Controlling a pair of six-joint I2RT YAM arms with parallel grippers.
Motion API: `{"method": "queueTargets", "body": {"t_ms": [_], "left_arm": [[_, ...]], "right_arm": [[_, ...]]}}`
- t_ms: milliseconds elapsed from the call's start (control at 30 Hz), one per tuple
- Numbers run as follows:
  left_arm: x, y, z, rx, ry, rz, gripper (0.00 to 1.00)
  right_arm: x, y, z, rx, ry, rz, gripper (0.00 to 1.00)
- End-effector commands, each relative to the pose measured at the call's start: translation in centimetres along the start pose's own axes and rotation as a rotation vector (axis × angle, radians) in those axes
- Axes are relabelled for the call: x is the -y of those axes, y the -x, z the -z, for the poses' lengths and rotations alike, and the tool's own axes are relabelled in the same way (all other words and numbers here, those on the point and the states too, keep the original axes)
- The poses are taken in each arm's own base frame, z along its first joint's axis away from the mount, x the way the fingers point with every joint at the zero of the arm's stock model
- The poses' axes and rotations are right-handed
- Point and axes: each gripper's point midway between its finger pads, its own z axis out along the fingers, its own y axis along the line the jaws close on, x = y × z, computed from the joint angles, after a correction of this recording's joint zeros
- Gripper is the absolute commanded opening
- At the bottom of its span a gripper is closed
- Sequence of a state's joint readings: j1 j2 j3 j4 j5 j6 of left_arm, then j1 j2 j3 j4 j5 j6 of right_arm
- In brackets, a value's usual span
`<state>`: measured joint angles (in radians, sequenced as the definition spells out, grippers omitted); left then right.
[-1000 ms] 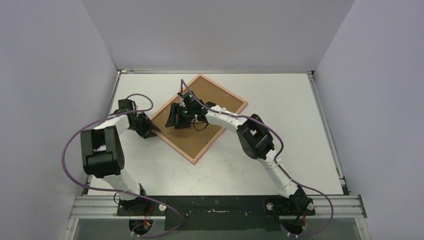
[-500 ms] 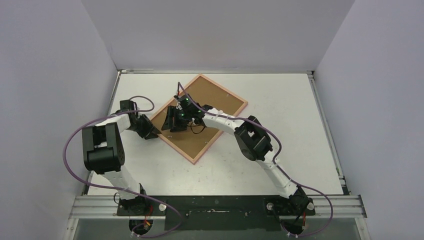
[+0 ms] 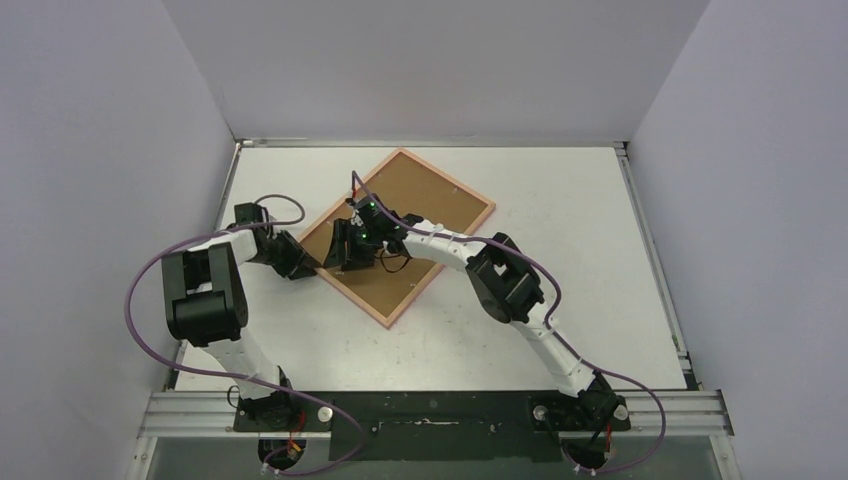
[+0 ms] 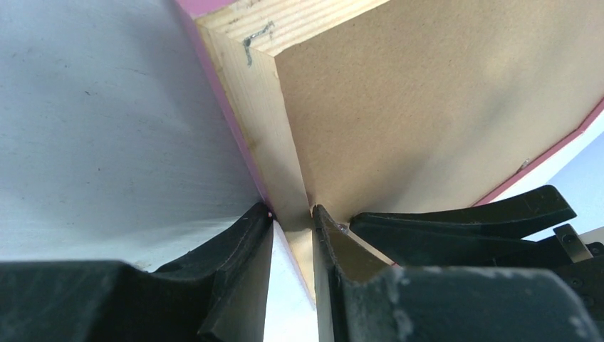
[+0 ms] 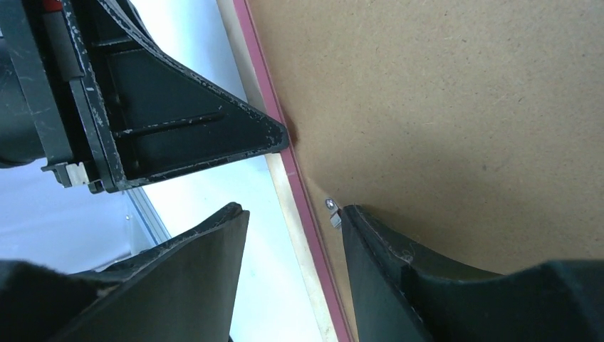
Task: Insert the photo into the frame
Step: Install the photo frame at the center of the board.
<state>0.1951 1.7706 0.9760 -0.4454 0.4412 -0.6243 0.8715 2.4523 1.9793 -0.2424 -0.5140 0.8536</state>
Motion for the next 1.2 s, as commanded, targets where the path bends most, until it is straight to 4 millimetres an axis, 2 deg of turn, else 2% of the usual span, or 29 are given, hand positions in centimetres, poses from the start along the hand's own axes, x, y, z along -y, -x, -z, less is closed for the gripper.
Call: {"method": "queueTargets", "body": {"t_ms": [0, 333, 833, 1167], "left_arm": [[-0.4, -0.2, -0.6, -0.021, -0.04, 0.014, 0.23], [1.0, 0.0, -0.6, -0.037, -0.151, 0.003, 0.32], [1.0, 0.0, -0.9, -0.049, -0.148, 0.013, 0.32], [1.0, 0.2, -1.1, -0.052, -0.147, 0.016, 0.32]], "right_arm": [[1.4, -1.4, -0.7, -0.04, -0.017, 0.037, 0.53], [1.1, -2.5, -1.0, -0.068, 0.059, 0.067, 0.53], [1.8, -4.4, -0.8, -0.133, 0.08, 0.078, 0.52], [1.4, -5.0, -0.6, -0.154, 0.103, 0.082, 0.53]]}}
